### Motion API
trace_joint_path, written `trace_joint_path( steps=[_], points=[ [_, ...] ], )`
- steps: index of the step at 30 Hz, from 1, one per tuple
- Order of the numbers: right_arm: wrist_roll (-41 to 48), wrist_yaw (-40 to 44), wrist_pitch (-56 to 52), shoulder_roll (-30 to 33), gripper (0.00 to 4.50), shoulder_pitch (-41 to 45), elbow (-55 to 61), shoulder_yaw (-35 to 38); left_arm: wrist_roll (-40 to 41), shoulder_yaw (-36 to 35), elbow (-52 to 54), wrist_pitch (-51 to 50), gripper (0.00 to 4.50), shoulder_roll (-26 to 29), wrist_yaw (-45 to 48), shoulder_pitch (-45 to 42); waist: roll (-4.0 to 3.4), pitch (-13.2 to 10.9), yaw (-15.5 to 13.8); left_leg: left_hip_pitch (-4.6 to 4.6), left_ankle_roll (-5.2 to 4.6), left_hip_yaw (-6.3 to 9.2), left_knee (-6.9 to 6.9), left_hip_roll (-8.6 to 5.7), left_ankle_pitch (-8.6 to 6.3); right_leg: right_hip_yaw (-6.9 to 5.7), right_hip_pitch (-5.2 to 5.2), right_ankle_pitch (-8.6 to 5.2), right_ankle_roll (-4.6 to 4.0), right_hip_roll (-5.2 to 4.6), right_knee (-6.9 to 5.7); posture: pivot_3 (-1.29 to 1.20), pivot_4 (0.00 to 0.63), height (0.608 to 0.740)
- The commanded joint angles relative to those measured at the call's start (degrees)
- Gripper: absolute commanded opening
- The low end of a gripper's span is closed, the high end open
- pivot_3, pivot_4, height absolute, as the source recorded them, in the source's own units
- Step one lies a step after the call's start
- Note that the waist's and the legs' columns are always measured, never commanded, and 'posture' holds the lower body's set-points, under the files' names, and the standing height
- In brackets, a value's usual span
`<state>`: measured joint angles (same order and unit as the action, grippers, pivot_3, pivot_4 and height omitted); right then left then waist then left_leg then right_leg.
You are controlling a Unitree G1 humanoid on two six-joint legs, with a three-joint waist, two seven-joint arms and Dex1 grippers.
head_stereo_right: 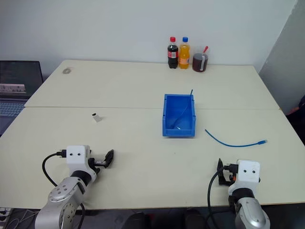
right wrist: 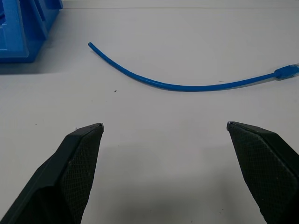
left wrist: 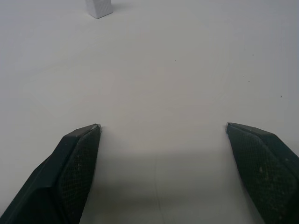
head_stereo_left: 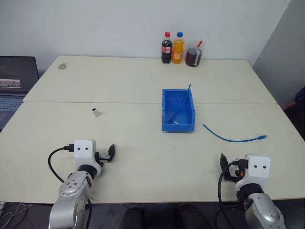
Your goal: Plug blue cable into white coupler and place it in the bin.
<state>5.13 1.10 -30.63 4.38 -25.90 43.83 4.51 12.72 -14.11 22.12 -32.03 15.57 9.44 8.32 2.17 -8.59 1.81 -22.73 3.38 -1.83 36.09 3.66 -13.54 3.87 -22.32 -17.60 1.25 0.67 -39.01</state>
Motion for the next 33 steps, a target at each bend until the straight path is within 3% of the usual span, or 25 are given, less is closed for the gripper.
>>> trace_joint_path(
  steps=[1,24,28,33],
  points=[
    [-0.68,-0.31,1.39,0.25,4.50,0.36,1.50,0.55,-0.88,-0.15,1.83,0.60,4.49,0.71,-0.39,-0.18,0.00,0.00,0.00,0.00,0.00,0.00,0.00,0.00,0.00,0.00,0.00,0.00,0.00,0.00,0.00,0.00,0.150,0.740],
    [-1.21,-0.69,0.28,0.18,4.50,0.82,1.31,1.08,-0.10,0.30,2.82,-0.71,4.49,0.73,-0.75,-1.81,0.00,0.00,0.01,-0.01,0.00,0.00,0.00,0.00,0.00,0.00,0.00,0.00,0.00,0.00,0.00,0.00,0.150,0.740],
    [-1.79,-1.32,-0.20,0.01,4.50,1.13,1.21,1.43,0.88,0.25,-0.24,0.75,4.49,3.88,3.22,-6.81,0.02,0.00,-0.08,-0.02,0.00,0.02,0.00,-0.02,0.00,-0.04,-0.01,0.00,0.00,0.01,0.00,0.00,0.150,0.740],
    [-0.93,-5.17,-4.02,-3.36,4.50,3.94,1.29,4.40,9.56,4.39,-8.22,-1.53,4.49,11.35,21.49,-25.04,0.06,0.03,-0.68,-0.07,0.00,0.04,0.07,-0.10,0.04,-0.26,0.03,0.03,-0.05,0.06,-0.04,0.00,0.150,0.740]
  ],
)
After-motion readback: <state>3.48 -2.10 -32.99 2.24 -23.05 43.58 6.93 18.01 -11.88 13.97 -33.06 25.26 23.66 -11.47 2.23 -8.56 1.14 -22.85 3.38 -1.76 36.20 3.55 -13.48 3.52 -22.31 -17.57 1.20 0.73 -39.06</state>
